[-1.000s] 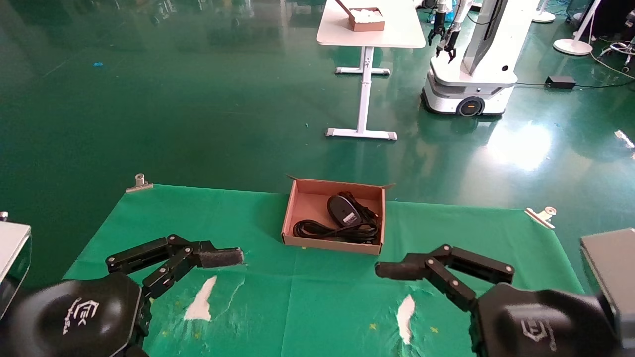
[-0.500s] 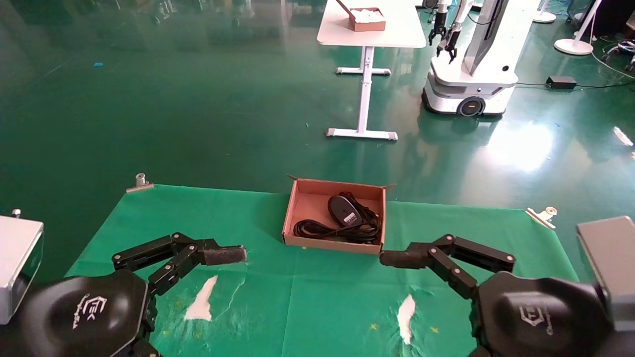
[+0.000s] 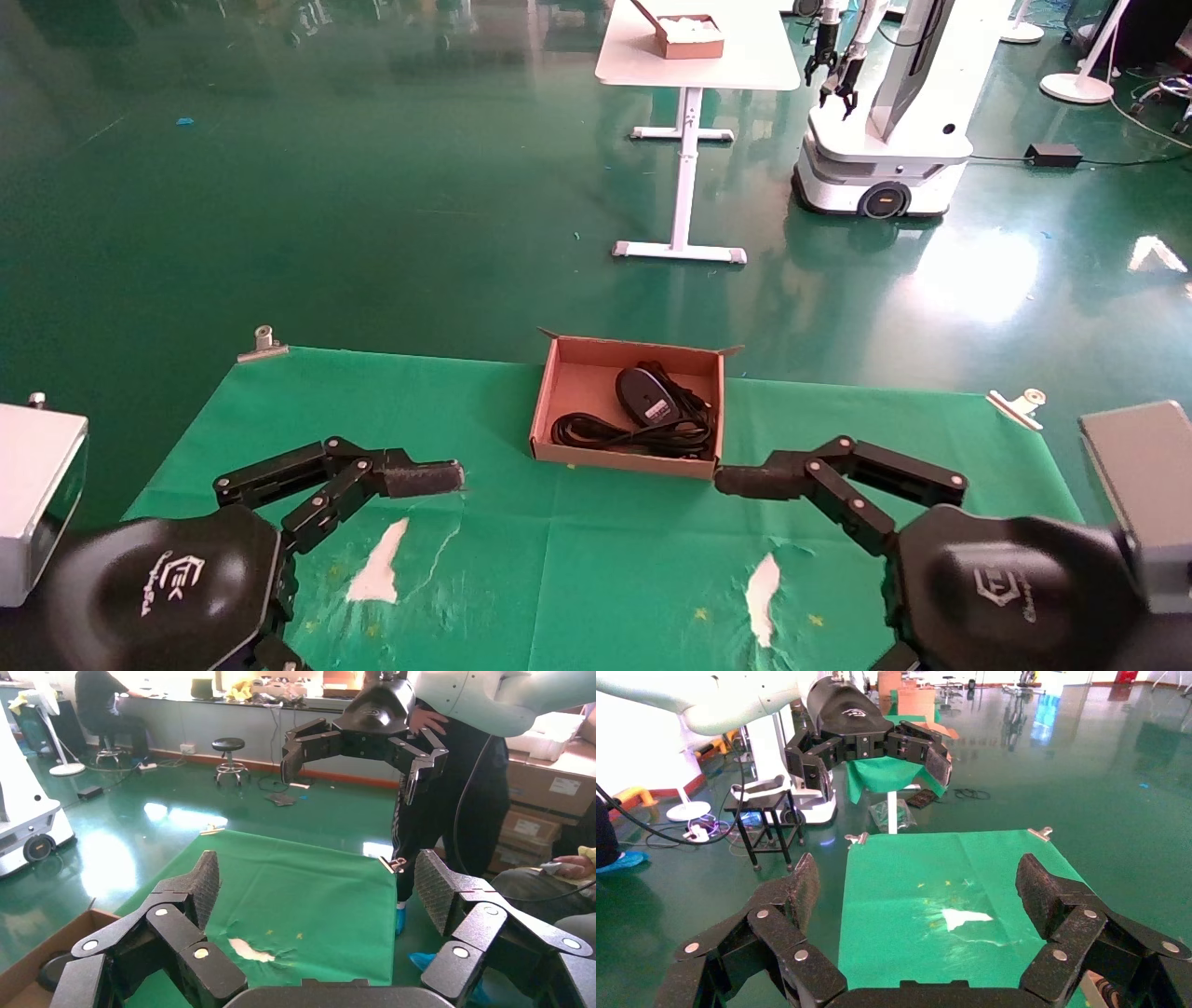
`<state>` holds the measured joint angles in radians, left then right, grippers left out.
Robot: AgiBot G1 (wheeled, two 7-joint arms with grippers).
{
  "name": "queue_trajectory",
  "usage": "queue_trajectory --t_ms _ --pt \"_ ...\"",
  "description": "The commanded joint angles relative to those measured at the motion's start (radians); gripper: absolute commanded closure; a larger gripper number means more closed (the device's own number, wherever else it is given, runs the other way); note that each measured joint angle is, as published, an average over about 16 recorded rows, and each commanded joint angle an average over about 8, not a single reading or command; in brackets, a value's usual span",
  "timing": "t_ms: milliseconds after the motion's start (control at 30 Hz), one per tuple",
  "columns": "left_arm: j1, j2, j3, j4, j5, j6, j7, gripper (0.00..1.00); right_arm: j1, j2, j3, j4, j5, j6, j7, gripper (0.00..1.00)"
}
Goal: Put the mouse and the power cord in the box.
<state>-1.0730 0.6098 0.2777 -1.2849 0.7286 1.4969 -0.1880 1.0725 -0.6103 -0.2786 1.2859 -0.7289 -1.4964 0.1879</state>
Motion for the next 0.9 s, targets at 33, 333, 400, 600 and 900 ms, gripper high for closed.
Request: queue_trajectory --t_ms 33,333,400,600,900 --pt "0.000 0.000 0.000 0.000 0.000 0.000 0.000 0.00 0.001 0.000 0.000 -0.001 -0.001 0.000 0.000 0.00" --pt "-0.001 0.001 0.001 0.001 0.001 -0.001 0.001 0.00 0.002 -0.001 -0.001 -0.002 -0.001 0.001 -0.001 0.00" --pt "-0.001 0.001 0.001 0.001 0.001 -0.001 0.001 0.00 0.002 -0.001 -0.001 -0.003 -0.002 0.001 -0.001 0.00" --pt "-0.001 0.001 0.001 0.001 0.001 -0.001 0.001 0.00 0.002 -0.001 -0.001 -0.003 -0.002 0.001 -0.001 0.00" --pt "-0.001 0.001 0.002 0.001 0.002 -0.001 0.001 0.00 0.003 -0.001 -0.001 -0.004 -0.003 0.001 -0.002 0.00"
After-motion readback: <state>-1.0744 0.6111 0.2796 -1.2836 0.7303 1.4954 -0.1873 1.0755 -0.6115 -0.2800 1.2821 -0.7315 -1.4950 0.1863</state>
